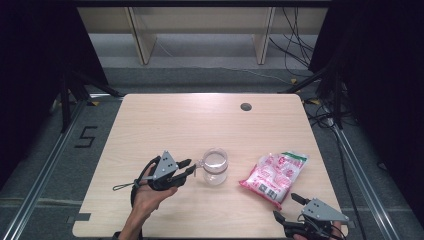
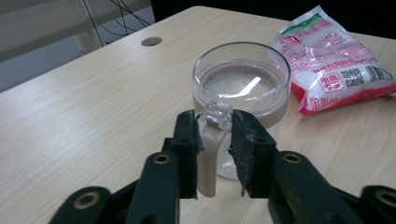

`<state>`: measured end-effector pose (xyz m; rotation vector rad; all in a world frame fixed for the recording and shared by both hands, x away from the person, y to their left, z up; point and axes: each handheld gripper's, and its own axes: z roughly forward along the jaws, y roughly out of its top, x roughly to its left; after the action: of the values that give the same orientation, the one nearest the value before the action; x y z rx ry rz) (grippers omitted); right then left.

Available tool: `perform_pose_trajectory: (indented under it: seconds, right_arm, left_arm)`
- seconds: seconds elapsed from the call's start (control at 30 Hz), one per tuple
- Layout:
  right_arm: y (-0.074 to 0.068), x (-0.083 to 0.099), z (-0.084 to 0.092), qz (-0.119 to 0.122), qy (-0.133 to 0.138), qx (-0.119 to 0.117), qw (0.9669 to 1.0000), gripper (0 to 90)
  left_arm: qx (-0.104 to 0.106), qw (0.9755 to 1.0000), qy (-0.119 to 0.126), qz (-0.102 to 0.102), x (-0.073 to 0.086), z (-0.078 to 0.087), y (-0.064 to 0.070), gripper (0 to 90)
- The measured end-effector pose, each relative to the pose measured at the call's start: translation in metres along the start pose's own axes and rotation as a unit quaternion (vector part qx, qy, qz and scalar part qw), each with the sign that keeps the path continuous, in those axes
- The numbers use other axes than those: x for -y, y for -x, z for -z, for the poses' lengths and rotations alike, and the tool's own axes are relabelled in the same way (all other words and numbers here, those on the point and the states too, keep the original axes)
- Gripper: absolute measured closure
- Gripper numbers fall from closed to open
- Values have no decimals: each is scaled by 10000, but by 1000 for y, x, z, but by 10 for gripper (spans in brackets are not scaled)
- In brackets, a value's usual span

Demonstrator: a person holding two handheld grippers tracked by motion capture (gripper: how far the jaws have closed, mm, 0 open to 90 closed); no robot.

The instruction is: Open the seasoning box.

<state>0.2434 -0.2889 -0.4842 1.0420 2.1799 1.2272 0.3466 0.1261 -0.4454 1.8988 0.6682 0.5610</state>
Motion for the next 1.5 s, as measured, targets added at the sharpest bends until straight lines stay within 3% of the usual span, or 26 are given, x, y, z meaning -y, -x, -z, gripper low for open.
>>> perform_pose_trajectory:
  seconds: [0.07, 0.1, 0.13, 0.17, 0.23, 0.27, 0.3, 0.37, 0.47, 0.5, 0.7, 0.73, 0.9, 0.93, 0.97, 1.1, 1.13, 1.17, 1.23, 1.27, 1.4, 1.43, 1.5]
  right_arm:
    - [0, 0, 0, -7, 17, -1, 10000, 187]
    - [0, 0, 0, 35, 56, 39, 10000, 188]
    - [0, 0, -1, 41, 59, 37, 10000, 187]
    - [-1, 1, -1, -55, -9, -6, 10000, 187]
    - [-1, 0, 0, -3, -27, 53, 10000, 187]
    - [0, 0, -2, 118, 37, 63, 9999, 187]
    - [-2, 0, -1, -43, -11, -8, 10000, 188]
    - [-2, 0, -1, 73, 4, 29, 10000, 189]
    - [-2, -1, -2, 26, 39, 27, 10000, 190]
    - [-2, -1, -1, 31, 12, 74, 10000, 190]
    - [-2, -1, -2, 0, -10, 14, 10000, 190]
    - [-5, 0, -1, -143, -59, 43, 9999, 190]
    - [-5, -1, -2, -121, -42, 39, 9999, 190]
    - [-5, -1, -2, -121, -42, 39, 9999, 190]
    - [-3, -1, -2, 27, -24, 67, 10000, 190]
    - [-3, -1, -3, 42, -30, 23, 10000, 191]
    - [-7, -1, -3, -129, -73, 65, 9999, 193]
    - [-4, -2, -6, 80, 19, -44, 10000, 214]
    - [-8, -3, -8, 62, 52, -36, 10000, 226]
    - [-7, -4, -13, 124, 98, -198, 9997, 223]
    - [-11, -10, -23, 118, 175, -327, 9992, 209]
    - [-12, -12, -26, 126, 212, -218, 9995, 197]
    - [-13, -14, -28, 106, 265, -248, 9993, 194]
  left_arm:
    - [-65, 10000, 26, -27, -1, 0, 0, 788]
    - [-91, 9994, -40, -329, -3, 0, -4, 802]
    - [-268, 9985, -37, -472, -4, 1, -6, 812]
    - [-268, 9985, -37, -472, -4, 1, -6, 818]
    - [-353, 9983, 2, -461, -5, 0, -7, 835]
    - [-611, 9968, 25, -508, -7, 0, -8, 838]
    - [-611, 9968, 25, -508, -7, 0, -8, 845]
    - [-532, 9972, 114, -513, -10, -3, -8, 857]
    - [-544, 9972, 92, -500, -10, -6, -7, 871]
    - [-358, 9984, 87, -436, -10, -9, -5, 879]
    - [-301, 9983, 32, -499, -10, -14, -8, 894]
    - [-301, 9983, 32, -499, -10, -14, -8, 894]
    - [-194, 9984, 32, -535, -9, -19, -11, 893]
    - [-199, 9987, 47, -462, -8, -20, -10, 893]
    - [-205, 9987, 34, -457, -7, -21, -10, 893]
    - [-181, 9987, 88, -468, -6, -22, -11, 893]
    - [-172, 9987, 68, -479, -6, -22, -12, 893]
    - [-161, 9987, 83, -469, -6, -22, -13, 892]
    - [-159, 9987, 94, -468, -6, -22, -13, 892]
    - [-169, 9987, 98, -465, -5, -22, -13, 891]
    - [-178, 9987, 102, -466, -5, -21, -13, 889]
    - [-179, 9987, 96, -469, -5, -21, -13, 888]
    - [-183, 9986, 91, -483, -5, -21, -13, 888]
